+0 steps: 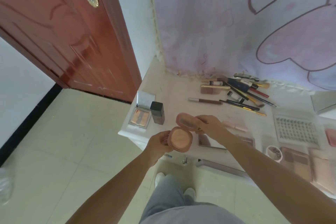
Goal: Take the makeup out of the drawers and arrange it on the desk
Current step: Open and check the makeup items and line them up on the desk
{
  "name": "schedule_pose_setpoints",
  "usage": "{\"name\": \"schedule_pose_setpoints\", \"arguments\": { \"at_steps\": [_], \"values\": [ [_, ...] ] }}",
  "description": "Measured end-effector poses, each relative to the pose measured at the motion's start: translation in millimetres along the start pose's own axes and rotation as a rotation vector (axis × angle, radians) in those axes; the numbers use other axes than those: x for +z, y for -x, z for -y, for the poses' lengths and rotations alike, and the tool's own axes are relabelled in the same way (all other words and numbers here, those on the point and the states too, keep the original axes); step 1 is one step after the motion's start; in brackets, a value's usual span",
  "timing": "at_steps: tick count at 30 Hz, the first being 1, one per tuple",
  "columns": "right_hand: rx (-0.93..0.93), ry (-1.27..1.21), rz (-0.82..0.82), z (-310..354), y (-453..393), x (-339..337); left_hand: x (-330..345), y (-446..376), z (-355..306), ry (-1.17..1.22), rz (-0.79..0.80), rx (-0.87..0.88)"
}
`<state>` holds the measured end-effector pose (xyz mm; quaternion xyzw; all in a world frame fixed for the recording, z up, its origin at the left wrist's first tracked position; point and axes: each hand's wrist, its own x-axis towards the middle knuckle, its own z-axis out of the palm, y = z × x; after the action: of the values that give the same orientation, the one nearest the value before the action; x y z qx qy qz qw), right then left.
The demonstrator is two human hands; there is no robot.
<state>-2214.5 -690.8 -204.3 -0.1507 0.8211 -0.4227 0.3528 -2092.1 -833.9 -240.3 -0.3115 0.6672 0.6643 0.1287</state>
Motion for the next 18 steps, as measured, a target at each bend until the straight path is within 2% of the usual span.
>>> {"name": "schedule_pose_setpoints", "arguments": {
  "at_steps": [4,8,14,18],
  "values": [
    [0.134,-0.177,-0.077,-1,-22,17,-1,-11,7,-0.247,-0.127,0.024],
    [0.192,-0.111,-0.113,4,-42,22,-2,-21,5,-0.543,-0.179,0.102],
    [0.186,-0.011,-0.1,13,-58,24,-8,-32,3,-0.605,-0.229,0.103],
    [0.136,0.192,-0.056,13,-49,15,-10,-36,4,-0.598,-0.226,0.098]
  ]
}}
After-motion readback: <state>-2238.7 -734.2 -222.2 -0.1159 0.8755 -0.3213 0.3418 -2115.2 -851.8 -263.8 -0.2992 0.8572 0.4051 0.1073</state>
